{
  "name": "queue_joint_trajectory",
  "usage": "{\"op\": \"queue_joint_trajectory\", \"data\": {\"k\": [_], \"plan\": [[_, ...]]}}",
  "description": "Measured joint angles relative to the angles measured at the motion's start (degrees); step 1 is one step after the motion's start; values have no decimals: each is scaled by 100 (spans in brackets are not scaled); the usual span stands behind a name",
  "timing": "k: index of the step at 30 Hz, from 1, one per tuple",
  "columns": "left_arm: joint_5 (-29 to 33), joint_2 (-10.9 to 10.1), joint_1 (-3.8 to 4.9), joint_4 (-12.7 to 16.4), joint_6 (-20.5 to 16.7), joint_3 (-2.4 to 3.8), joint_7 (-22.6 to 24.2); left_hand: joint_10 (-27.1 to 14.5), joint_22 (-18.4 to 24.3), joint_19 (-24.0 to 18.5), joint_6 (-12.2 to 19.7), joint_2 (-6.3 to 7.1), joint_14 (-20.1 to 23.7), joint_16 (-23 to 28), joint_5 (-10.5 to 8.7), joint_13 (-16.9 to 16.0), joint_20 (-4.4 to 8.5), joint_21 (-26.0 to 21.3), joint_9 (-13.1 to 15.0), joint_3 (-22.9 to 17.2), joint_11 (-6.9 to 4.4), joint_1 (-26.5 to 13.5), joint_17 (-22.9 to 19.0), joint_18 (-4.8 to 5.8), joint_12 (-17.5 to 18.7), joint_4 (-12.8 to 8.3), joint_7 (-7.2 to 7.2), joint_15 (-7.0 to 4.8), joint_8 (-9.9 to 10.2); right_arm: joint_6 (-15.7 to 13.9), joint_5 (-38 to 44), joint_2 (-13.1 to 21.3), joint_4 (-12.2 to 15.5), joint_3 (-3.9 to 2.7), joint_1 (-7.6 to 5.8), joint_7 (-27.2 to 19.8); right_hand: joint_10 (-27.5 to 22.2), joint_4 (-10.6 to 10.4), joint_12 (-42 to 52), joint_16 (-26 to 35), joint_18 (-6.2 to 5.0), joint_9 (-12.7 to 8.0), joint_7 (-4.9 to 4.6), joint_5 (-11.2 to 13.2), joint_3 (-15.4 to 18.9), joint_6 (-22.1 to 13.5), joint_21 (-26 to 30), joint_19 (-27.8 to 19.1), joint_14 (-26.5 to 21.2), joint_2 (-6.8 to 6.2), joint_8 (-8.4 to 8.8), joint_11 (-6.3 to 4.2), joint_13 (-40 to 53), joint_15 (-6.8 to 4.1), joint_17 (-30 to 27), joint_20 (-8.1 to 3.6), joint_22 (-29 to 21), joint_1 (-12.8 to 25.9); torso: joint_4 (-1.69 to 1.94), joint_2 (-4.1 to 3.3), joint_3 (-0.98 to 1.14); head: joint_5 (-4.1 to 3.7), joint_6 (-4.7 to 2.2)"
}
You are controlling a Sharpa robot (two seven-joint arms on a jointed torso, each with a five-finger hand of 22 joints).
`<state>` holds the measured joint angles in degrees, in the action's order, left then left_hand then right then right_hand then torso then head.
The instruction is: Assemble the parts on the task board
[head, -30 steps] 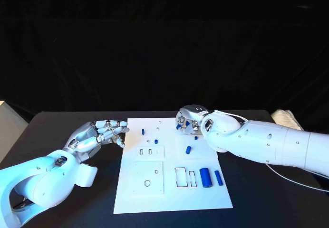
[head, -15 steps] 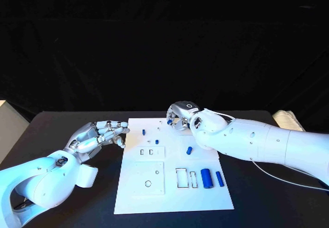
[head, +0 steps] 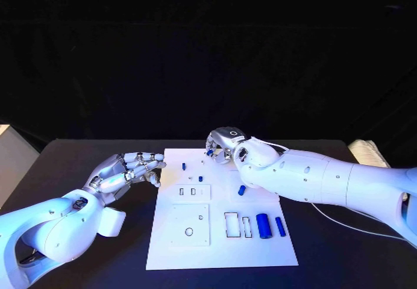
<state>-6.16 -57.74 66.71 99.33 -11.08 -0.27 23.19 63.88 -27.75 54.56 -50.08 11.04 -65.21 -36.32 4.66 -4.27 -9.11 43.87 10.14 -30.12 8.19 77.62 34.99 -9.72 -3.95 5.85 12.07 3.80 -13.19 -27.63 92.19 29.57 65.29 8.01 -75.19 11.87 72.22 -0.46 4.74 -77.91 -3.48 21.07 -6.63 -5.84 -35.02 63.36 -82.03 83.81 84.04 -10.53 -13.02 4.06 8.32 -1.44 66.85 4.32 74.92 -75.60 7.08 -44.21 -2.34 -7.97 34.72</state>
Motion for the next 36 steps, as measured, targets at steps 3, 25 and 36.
{"op": "queue_joint_trajectory", "data": {"k": [3, 25, 36], "plan": [[0, 1, 4, 0, 3, 0, -4, 0, 0, 0, 0, 0, 0, 0, 0, 0, 0, 0, 0, 0, 0, 0, 0, 0, 0, 0, 0, 0, 0, -7, 3, -46, -57, 0, 2, 6, 0, 0, -21, 0, 0, 0, -6, -7, 0, -7, 0, 0, 0, 6, -4, 0, 0, 0, -7, 0, 0, -6, 5, -5, -4, -3, -2], [0, 18, 17, -3, 27, 1, -27, 0, -9, -16, 0, 0, 28, 0, 0, 1, -16, 29, -1, 0, 0, 0, 2, 0, 0, 0, 0, 0, 0, -27, 33, -278, -348, 0, 18, 17, 0, 6, -65, 0, -1, 3, -15, -4, 8, -38, 4, 0, 0, 27, -20, 0, 0, 0, -11, 0, 3, -29, 13, -24, -10, 15, -9], [0, 23, 50, -6, 38, 1, -45, 0, -19, -16, 0, 0, 41, 0, 0, 1, -16, 45, 4, 0, 0, 0, 6, 0, 0, 0, 0, 0, 0, -27, 33, -400, -505, -3, 49, 8, 7, 6, -78, 0, -1, 117, -20, 0, 9, -64, 4, 0, 0, 27, 2, -7, 54, 1, -29, 0, 3, -29, 33, -44, -10, 47, -4]]}}
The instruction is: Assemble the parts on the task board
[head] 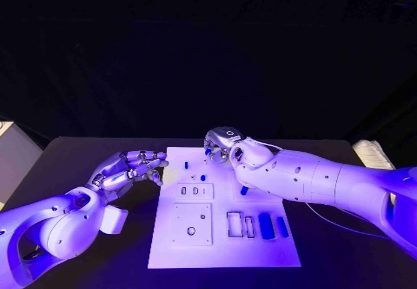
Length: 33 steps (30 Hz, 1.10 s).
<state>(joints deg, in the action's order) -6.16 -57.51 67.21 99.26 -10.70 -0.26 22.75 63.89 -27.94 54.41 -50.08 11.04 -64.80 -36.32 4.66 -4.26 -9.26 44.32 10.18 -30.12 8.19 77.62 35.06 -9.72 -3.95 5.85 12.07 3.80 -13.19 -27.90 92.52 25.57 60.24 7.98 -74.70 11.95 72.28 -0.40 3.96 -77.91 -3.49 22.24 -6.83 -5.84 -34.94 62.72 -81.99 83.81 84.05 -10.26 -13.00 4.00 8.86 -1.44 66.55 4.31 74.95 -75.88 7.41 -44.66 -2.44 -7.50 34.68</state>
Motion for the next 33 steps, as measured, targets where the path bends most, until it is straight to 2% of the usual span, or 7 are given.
{"op": "queue_joint_trajectory", "data": {"k": [10, 13, 15, 17, 21, 27, 33], "plan": [[0, -2, 13, -5, 7, 0, -15, 0, 1, 1, 0, 0, 0, 0, 0, 0, 1, 0, 0, 0, 0, 0, 0, 0, 0, 0, 0, 0, 0, 8, -10, -22, -32, -2, 13, -12, 0, 0, -21, 0, 0, 2, -31, 21, 0, -73, 0, 0, 0, -3, -6, 0, -1, 0, -55, 0, -1, 3, -7, -12, -8, 9, 21], [0, -4, 16, -5, 8, 0, -19, 0, 1, 1, 0, 0, 0, 0, 0, 0, 1, 0, 0, 0, 0, 0, 0, 0, 0, 0, 0, 0, 0, 1, -21, -22, -44, 0, 16, -24, -154, -8, -13, 77, 0, 96, -119, 16, -8, -270, 246, -25, -18, -120, 73, -11, -9, 68, -226, 64, -96, 121, -11, -13, -5, 9, 15], [0, -7, 20, -5, 9, 0, -21, 0, 1, 1, 0, 0, 0, 0, 0, 0, 1, 0, 0, 0, 0, 0, 0, 0, 0, 0, 0, 0, 0, -7, -34, -12, -51, 9, 25, -35, -640, -69, -29, 230, -13, 70, -209, -50, 34, -530, 697, -287, -2, -268, 253, 115, -135, 165, -473, 153, -611, 269, -13, -13, -5, 9, 9], [0, -8, 23, -6, 10, 0, -23, 0, 1, 1, 0, 0, 0, 0, 0, 0, 1, 0, -1, 0, 0, 0, 0, 0, 0, 0, 0, 0, 0, -21, -52, 14, -44, 11, 32, -52, -1244, -99, -30, 440, -244, 5, -252, -50, 350, -745, 1313, -628, -76, -342, 412, 205, -299, 239, -817, 221, -1365, 230, -14, -13, -5, 10, 5], [0, -18, 26, -11, 11, 0, -27, 0, -11, -20, 0, 0, 0, -23, 0, -5, 22, 0, -1, 0, 0, 0, -1, 1, 0, 0, 0, 0, 0, -79, -94, 153, 95, 11, 32, -79, -1635, -284, 47, 643, -270, -61, -223, -50, 1431, -882, 1820, -710, -104, -160, 605, 249, -486, 267, -1163, 258, -1875, -220, -14, -13, -4, 7, 1], [0, -47, 30, -22, 13, 0, -31, 0, -11, -20, 0, 0, 0, -23, 0, -5, 22, 0, -1, 0, 0, 0, -1, 1, 0, 0, 0, 0, 0, -189, -162, 702, 729, -21, 15, -116, -1657, -656, 204, 675, -270, -106, -187, -127, 2029, -858, 1933, -694, -104, -92, 670, 242, -502, 267, -1244, 242, -1949, -546, -16, -14, -1, 20, -14], [0, -95, 31, -22, 15, 0, -34, 0, -10, -19, 0, 0, 0, -23, 0, -4, 23, 0, -1, 0, 0, 0, -1, 1, 0, 0, 0, 0, 0, -249, -281, 1410, 1366, -89, -104, -93, -895, -899, 643, 474, -270, -128, -195, -150, 2018, -722, 1548, -418, -8, -100, 704, 115, -346, 172, -963, 140, -1423, -592, -46, -16, 9, 23, -46]]}}
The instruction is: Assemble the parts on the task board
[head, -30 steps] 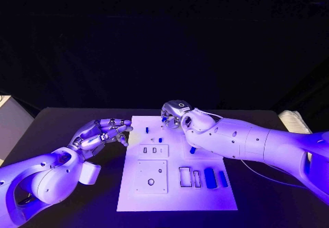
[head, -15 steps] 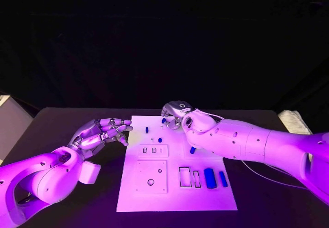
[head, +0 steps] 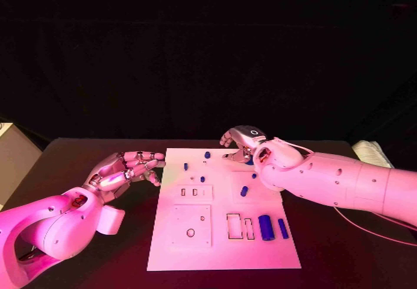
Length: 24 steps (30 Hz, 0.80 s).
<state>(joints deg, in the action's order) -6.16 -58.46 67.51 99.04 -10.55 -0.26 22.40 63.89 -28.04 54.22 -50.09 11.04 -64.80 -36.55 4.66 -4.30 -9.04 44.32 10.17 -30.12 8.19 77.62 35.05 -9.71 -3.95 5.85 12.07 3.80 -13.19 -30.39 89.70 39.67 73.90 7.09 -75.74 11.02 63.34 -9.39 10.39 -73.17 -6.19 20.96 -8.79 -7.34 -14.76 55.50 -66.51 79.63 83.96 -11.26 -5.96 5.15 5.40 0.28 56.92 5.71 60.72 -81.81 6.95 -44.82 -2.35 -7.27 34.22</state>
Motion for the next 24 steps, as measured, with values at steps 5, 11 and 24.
{"op": "queue_joint_trajectory", "data": {"k": [5, 11, 24], "plan": [[0, -21, 1, 3, 2, 0, -2, 0, 0, 0, 0, 0, 0, 0, 0, 0, 0, 0, 0, 0, 0, 0, 0, 0, 0, 0, 0, 0, 0, 18, -369, 513, 286, -30, -138, 119, 1003, -140, 712, -423, 140, 0, 87, -20, -83, 63, -739, 340, 4, -198, 0, -114, 471, -180, 667, -138, 903, 97, -45, 6, 14, -27, -20], [0, -28, 1, 5, 8, -1, -5, -21, -7, 1, 0, 0, 0, 0, 0, 0, 0, 0, 0, 0, 21, 0, 0, 0, 0, 0, 0, 0, 0, 294, -1000, 827, 279, -40, -205, 249, 1643, -417, 5873, -1194, 318, 91, 84, -233, 439, -104, -1600, 445, -1, -273, 28, -210, 6151, -184, 1753, -166, 1423, -9, -81, 9, 36, -32, -21], [-2, 9, 2, -34, 39, -1, -11, -21, -7, 2, 0, 0, 0, 0, 0, 1, 1, 0, -1, 0, 21, 0, -1, 0, 0, 0, 0, 0, 0, 924, -1517, 729, -60, -35, -176, 351, 2052, -706, 7652, -1563, 497, 151, -39, -233, 898, -249, -2101, 438, 17, -133, -113, -85, 6955, -58, 1803, -14, 1423, -122, -74, 2, 42, -71, 20]]}}
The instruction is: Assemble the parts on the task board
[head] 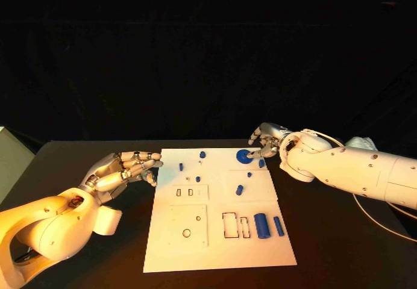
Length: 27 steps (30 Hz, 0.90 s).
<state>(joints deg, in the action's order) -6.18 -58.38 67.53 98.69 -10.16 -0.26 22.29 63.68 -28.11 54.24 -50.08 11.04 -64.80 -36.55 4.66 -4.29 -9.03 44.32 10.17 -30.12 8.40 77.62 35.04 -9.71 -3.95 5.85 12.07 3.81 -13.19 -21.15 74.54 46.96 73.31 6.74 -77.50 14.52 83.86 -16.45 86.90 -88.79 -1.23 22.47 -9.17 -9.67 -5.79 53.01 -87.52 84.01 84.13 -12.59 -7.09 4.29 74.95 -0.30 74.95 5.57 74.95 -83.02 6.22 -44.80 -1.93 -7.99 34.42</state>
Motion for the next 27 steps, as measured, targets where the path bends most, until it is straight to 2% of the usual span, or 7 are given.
{"op": "queue_joint_trajectory", "data": {"k": [10, 15, 27], "plan": [[-2, 32, 0, -38, 17, -1, -5, 0, -8, -19, 0, 0, 0, 0, 0, 0, -20, 0, 6, -15, 0, 0, 0, 0, 0, -15, 0, 0, 0, 125, -74, -224, -165, 2, 76, 2, 0, -16, 28, -25, 0, 11, -19, -66, 16, -18, -66, 0, -20, 0, -23, 0, -1, 20, -1, 0, -1, 0, 24, 3, -13, -4, 49], [-3, 33, 0, -45, 23, -1, -7, 0, -7, -19, 0, 0, 0, 0, 0, 0, -19, 0, 6, -15, 0, 0, 0, 0, 0, -15, 0, 0, 0, 159, -103, -283, -256, 2, 105, 1, -1, -16, 50, -24, -1, 26, -19, -112, 16, -18, -67, 0, -20, 62, -57, 1, -1, 20, -1, -1, -1, 1, 21, 4, -15, -1, 63], [-4, 30, 0, -52, 31, -1, -13, 0, -12, -19, 0, 0, 0, 0, 0, 1, -20, 26, 5, -15, 0, 0, 5, 0, 0, -15, 0, 0, 0, 207, -145, -333, -373, 4, 131, -1, -1, 2, 73, -23, -1, 41, 1, -288, -2, 3, -113, 0, -20, 107, -113, 1, -2, 20, -2, -1, -2, -44, 20, 7, -16, 5, 87]]}}
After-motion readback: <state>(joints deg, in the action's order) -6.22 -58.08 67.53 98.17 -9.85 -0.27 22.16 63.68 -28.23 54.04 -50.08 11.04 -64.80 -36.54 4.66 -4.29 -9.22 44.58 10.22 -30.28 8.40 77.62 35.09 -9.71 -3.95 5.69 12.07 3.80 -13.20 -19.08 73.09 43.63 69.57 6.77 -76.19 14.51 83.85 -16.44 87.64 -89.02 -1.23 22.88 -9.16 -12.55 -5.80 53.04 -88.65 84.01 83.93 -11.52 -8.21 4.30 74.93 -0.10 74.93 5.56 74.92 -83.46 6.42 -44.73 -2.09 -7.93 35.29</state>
